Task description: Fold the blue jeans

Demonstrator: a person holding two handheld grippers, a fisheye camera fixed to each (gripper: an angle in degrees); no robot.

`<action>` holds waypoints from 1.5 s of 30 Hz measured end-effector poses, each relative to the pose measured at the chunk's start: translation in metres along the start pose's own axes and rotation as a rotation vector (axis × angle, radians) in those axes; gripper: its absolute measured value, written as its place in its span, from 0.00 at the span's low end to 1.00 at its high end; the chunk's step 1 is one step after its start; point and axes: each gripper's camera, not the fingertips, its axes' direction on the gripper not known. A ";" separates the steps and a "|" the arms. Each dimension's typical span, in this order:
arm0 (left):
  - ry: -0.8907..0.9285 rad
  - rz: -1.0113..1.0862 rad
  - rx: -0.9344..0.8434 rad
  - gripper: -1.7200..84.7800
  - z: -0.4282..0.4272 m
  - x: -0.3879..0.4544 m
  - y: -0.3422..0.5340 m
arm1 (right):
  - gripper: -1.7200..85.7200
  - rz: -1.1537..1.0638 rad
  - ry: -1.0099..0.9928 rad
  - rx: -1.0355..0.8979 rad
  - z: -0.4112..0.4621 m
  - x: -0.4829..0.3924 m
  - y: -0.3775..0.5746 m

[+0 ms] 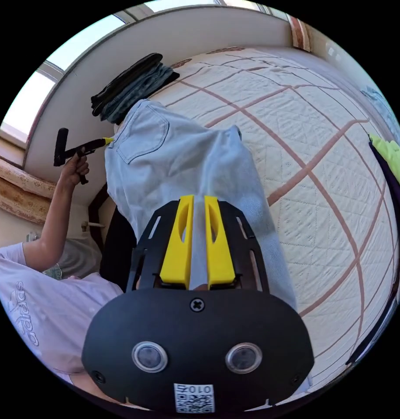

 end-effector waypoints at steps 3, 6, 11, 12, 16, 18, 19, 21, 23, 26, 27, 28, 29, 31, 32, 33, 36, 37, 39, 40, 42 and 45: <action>-0.060 0.017 -0.033 0.10 0.008 0.002 -0.003 | 0.12 0.034 0.085 -0.040 0.009 -0.001 0.023; -0.063 0.003 -0.078 0.10 0.026 0.009 0.001 | 0.12 0.059 0.011 0.029 0.013 0.012 0.052; -0.265 -0.015 0.029 0.11 -0.011 0.054 0.027 | 0.12 0.177 0.188 0.397 -0.086 0.011 0.152; -0.282 -0.015 0.056 0.11 -0.017 0.060 0.033 | 0.13 0.268 0.288 0.426 -0.104 0.018 0.190; -0.243 0.109 0.152 0.11 -0.034 0.121 0.067 | 0.14 0.615 0.523 0.513 -0.144 0.045 0.334; -0.208 0.202 0.143 0.10 -0.030 0.156 0.073 | 0.14 0.875 0.624 0.550 -0.163 0.062 0.437; -0.183 0.271 0.127 0.10 -0.024 0.184 0.075 | 0.14 0.935 0.643 0.545 -0.167 0.066 0.460; -0.150 0.392 0.095 0.10 -0.011 0.230 0.073 | 0.14 1.139 0.657 0.534 -0.176 0.077 0.542; -0.174 0.555 0.062 0.10 0.016 0.296 0.069 | 0.14 1.213 0.595 0.590 -0.178 0.081 0.586; -0.120 0.683 0.005 0.11 0.063 0.364 0.056 | 0.14 1.180 0.503 0.681 -0.180 0.083 0.617; -0.116 0.696 -0.014 0.11 0.075 0.374 0.053 | 0.14 1.148 0.496 0.697 -0.181 0.084 0.619; -0.158 0.702 -0.046 0.11 0.097 0.389 0.044 | 0.14 1.130 0.493 0.700 -0.182 0.084 0.620; -0.228 0.680 -0.064 0.11 0.115 0.395 0.033 | 0.14 1.102 0.480 0.693 -0.182 0.087 0.621; -0.297 0.629 -0.066 0.11 0.130 0.389 0.010 | 0.13 1.095 0.470 0.669 -0.181 0.092 0.623; -0.310 0.584 -0.061 0.11 0.133 0.378 -0.006 | 0.13 1.092 0.473 0.668 -0.180 0.094 0.627; -0.300 0.553 -0.067 0.10 0.134 0.370 -0.014 | 0.13 1.083 0.462 0.676 -0.179 0.096 0.631; -0.263 0.381 -0.077 0.09 0.129 0.322 -0.046 | 0.13 1.045 0.437 0.692 -0.179 0.098 0.635; -0.287 0.345 -0.062 0.08 0.125 0.306 -0.053 | 0.13 1.038 0.438 0.694 -0.180 0.098 0.635; -0.329 0.303 -0.087 0.07 0.125 0.284 -0.062 | 0.13 1.046 0.426 0.653 -0.180 0.104 0.630; -0.308 0.285 -0.111 0.06 0.127 0.269 -0.066 | 0.13 1.060 0.414 0.624 -0.178 0.108 0.628; -0.221 0.258 -0.126 0.04 0.131 0.252 -0.071 | 0.13 1.085 0.323 0.463 -0.163 0.129 0.616; -0.095 0.242 -0.118 0.03 0.127 0.245 -0.077 | 0.14 1.080 0.455 0.431 -0.170 0.120 0.605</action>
